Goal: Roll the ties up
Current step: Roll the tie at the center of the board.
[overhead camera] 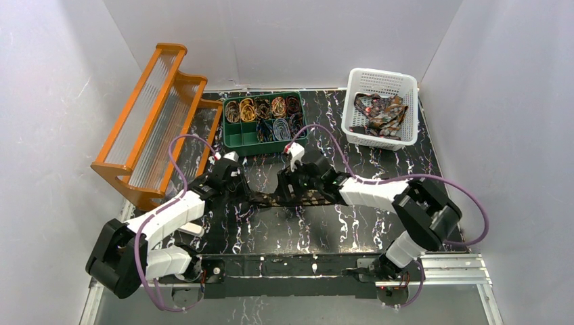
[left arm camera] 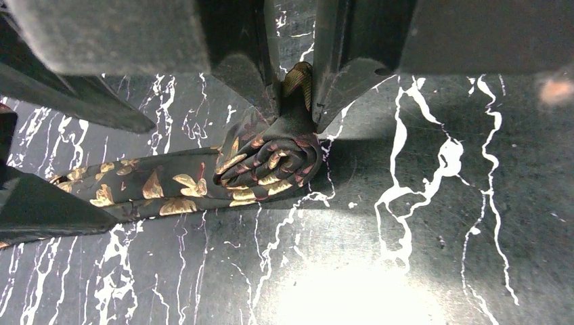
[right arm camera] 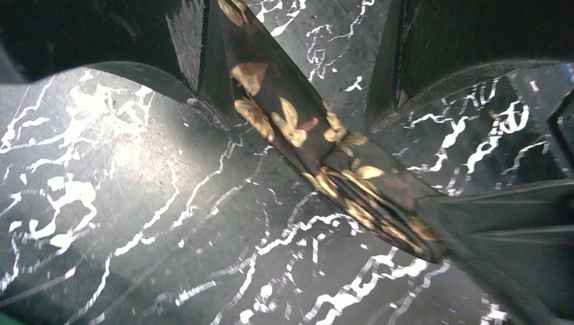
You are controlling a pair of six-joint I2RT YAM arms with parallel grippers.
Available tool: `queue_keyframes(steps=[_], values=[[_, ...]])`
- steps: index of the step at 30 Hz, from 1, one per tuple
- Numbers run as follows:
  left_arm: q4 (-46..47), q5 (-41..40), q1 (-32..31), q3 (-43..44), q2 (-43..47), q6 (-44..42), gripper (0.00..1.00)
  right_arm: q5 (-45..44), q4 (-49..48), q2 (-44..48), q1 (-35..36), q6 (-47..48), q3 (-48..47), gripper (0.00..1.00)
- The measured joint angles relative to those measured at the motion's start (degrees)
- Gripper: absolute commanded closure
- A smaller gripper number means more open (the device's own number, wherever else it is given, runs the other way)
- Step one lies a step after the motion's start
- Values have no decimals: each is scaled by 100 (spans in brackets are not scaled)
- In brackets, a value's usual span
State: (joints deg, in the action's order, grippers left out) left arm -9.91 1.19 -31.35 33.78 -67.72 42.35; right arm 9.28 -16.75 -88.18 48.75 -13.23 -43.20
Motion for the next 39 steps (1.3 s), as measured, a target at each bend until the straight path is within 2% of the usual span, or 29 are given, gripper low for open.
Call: queue_keyframes(steps=[9, 25, 32, 39], values=[[-304, -258, -15, 201, -68, -146, 98, -136, 909, -767, -33, -249, -509, 22], [-997, -881, -232, 787, -339, -407, 100, 302, 776, -890, -42, -1419, -501, 25], [-1440, -1340, -695, 1248, -605, -686, 100, 372, 772, -887, -42, -1591, -498, 23], [-1963, -2264, -1335, 1810, -1082, -723, 100, 181, 1075, -667, -39, -1799, -470, 20]])
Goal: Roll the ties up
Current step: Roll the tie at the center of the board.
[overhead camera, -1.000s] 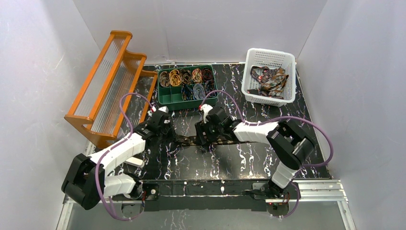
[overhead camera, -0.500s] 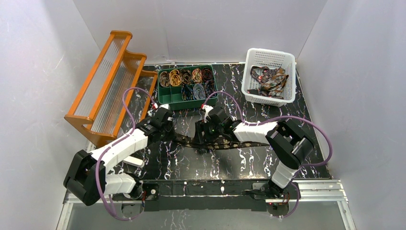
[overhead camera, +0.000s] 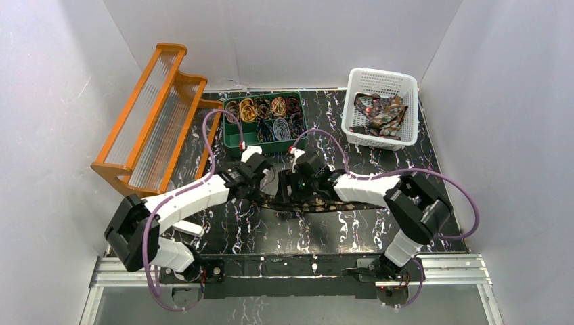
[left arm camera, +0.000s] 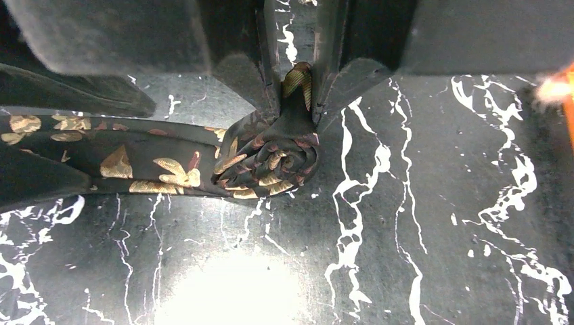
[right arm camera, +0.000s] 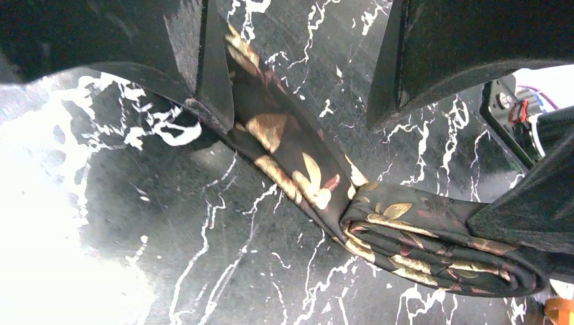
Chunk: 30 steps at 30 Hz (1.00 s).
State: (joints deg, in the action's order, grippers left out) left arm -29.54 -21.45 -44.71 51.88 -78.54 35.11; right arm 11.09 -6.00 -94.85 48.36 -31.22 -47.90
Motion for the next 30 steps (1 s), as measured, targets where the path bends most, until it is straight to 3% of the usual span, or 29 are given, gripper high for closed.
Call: queue_keyframes(steps=[12, 30], values=[[-831, -1447, -822, 614, -404, 223, 100, -1591, 577, 1189, -557, -881, 645, 15], [-1528, -2610, -1554, 1327, -1700, 809, 94, -1993, 898, 2531, -1078, -1386, 1263, 12]])
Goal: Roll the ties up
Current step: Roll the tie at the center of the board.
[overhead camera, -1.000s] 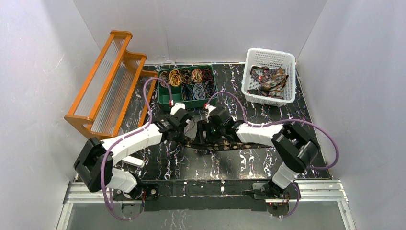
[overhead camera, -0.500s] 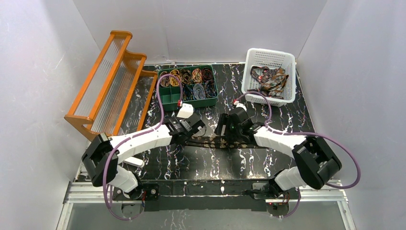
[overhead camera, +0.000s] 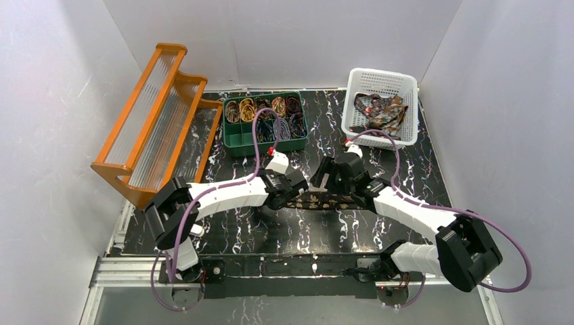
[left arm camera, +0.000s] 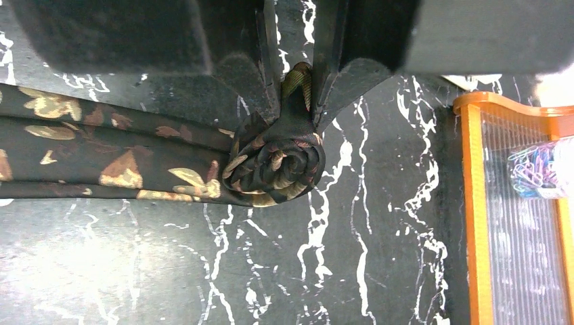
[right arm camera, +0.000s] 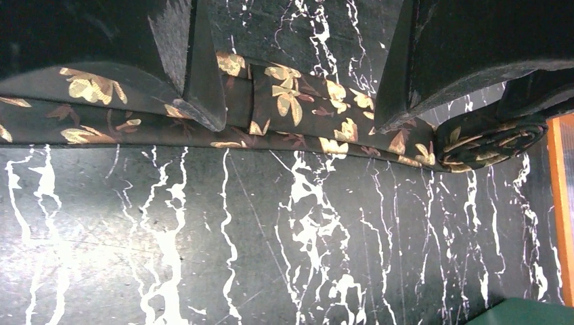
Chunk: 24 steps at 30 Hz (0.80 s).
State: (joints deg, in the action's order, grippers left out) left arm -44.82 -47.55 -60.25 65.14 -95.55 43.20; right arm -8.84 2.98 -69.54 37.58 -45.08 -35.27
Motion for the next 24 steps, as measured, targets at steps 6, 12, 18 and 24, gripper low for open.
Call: queue_keyframes(steps=[6, 12, 18, 24], values=[[-66, -31, -210, 363, -450, 55, 87, -22, 35, 55, -81, -9, 68, 11], [-50, 63, -330, 673, -925, 92, 75, 0, 39, 52, -101, -17, 149, 11], [256, 431, -337, 728, -1012, 94, 50, 50, 37, 42, -144, -17, 214, 11], [1178, 1196, -304, 494, -892, 94, 43, 151, 35, 31, -186, 7, 216, 11]])
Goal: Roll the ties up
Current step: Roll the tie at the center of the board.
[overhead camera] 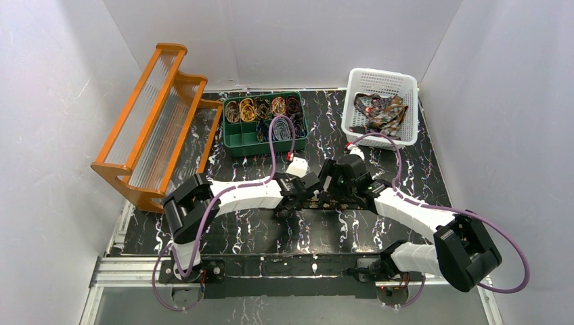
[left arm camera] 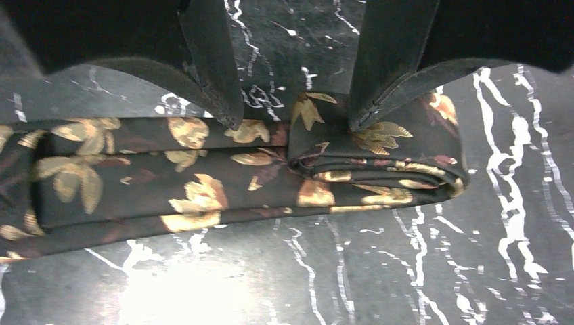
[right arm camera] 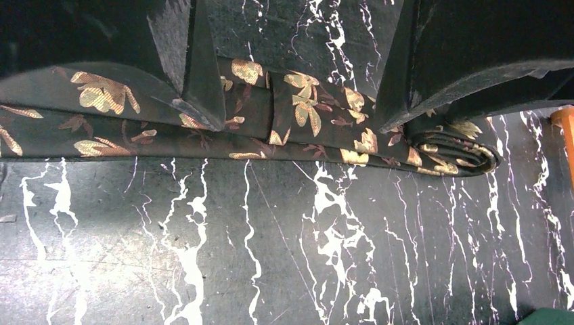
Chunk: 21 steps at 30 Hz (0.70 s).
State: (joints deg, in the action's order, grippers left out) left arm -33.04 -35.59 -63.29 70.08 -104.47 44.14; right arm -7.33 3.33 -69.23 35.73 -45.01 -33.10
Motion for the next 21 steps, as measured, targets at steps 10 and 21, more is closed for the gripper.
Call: queue_keyframes(steps=[10, 21], values=[[765, 605, 142, -400, 1141, -31, 29, 435, -192, 208, -66, 549, 26, 9], [793, 584, 1029, -1926, 3394, 92, 19, 2341, -2798, -225, 402, 3005, 369, 1]])
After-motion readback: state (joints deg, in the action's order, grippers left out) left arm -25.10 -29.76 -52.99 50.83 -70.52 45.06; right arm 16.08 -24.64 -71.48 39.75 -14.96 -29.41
